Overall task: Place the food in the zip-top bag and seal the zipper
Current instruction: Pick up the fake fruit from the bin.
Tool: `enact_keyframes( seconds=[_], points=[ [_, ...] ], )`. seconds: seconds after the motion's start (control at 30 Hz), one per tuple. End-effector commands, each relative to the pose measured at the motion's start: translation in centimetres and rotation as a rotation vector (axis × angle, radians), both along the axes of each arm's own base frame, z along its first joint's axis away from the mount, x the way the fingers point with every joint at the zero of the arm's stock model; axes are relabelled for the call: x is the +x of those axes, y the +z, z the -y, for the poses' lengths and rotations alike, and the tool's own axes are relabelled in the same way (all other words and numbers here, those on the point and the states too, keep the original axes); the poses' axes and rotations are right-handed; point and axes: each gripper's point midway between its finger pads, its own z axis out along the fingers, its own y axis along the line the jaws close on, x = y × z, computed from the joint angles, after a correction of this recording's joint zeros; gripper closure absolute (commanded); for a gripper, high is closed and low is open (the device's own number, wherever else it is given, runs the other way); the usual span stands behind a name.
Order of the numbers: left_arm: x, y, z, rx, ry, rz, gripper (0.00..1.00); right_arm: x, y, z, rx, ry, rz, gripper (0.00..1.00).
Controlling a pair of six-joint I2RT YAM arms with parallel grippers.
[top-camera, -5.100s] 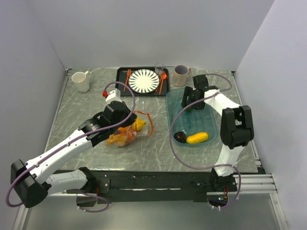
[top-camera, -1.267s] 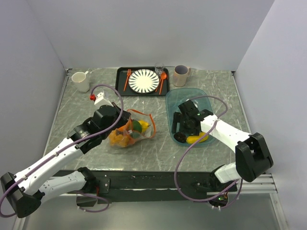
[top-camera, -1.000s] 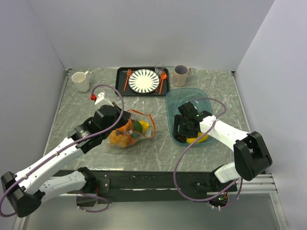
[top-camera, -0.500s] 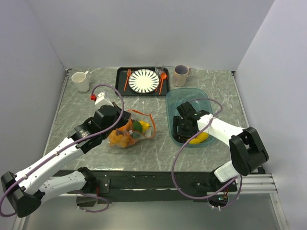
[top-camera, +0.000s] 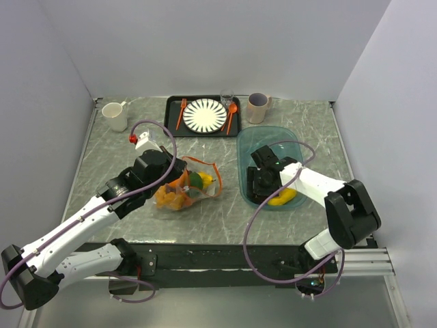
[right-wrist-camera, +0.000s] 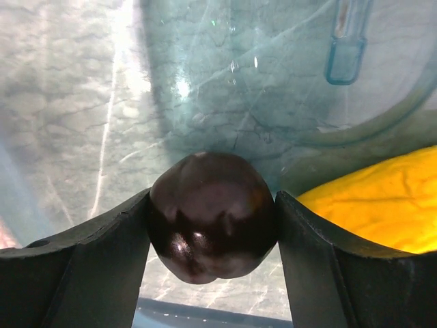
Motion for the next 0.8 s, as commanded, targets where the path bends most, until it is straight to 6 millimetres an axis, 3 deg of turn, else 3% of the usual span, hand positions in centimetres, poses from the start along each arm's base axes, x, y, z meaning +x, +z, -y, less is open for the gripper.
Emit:
enact_keyframes(
  seconds=[0.0,0.2,0.53,0.77],
  points=[
    [0.2,2.7,0.4,-0.052,-0.009,0.058,0.99,1.9,3.8,0.2,0.021,-0.03,0.145,0.52],
    [0.2,2.8,0.4,-0.058,-0.007,0.064,0.99,2.9,8.0,-0.4,0.086,-0.02,0.264,0.51],
    [0.3,2.5,0.9,-0.061,-0.023,0.054,0.99,0.7,15.6,-8.3,0.541,0.185,0.355,0.52],
    [0.3,2.6,1.4,-0.062,-0.042,0.052,0.99,-0.3,18.9,-13.4,0.67,0.305,0.377,0.53]
  ],
)
